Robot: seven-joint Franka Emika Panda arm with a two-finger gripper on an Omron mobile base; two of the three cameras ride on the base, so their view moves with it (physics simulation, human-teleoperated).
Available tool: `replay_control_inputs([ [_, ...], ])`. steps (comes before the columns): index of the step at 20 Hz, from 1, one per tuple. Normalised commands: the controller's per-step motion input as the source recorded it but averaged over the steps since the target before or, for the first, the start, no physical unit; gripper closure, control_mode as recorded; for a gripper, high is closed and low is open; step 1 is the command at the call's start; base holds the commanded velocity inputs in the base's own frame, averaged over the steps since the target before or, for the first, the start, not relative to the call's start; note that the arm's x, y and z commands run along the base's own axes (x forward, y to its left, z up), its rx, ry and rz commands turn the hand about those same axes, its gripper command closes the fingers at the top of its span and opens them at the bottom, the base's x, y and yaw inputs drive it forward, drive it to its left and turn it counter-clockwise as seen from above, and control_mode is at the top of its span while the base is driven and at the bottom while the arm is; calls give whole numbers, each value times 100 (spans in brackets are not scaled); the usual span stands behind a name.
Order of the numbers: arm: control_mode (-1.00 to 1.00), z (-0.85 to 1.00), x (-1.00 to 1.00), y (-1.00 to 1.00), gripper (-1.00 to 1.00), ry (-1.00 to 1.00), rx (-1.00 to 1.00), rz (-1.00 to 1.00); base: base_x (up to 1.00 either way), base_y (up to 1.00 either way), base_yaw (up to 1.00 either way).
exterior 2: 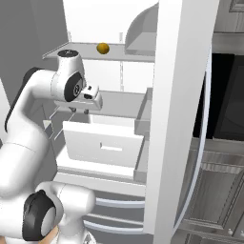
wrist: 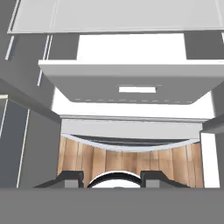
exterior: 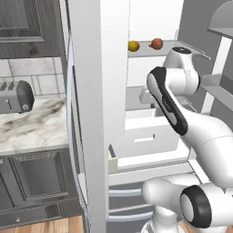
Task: Grab the lemon and onion from the fridge, place them in the blender, close the lid, and turn on the blender to create a marinade.
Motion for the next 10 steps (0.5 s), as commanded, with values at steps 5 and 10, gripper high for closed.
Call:
replay_control_inputs([
  [5,-100,2,-7,-1,-100,-9,0,6,0,0,0],
  [10,-100,34,-20,-7,-100,-44,1,6,0,0,0],
])
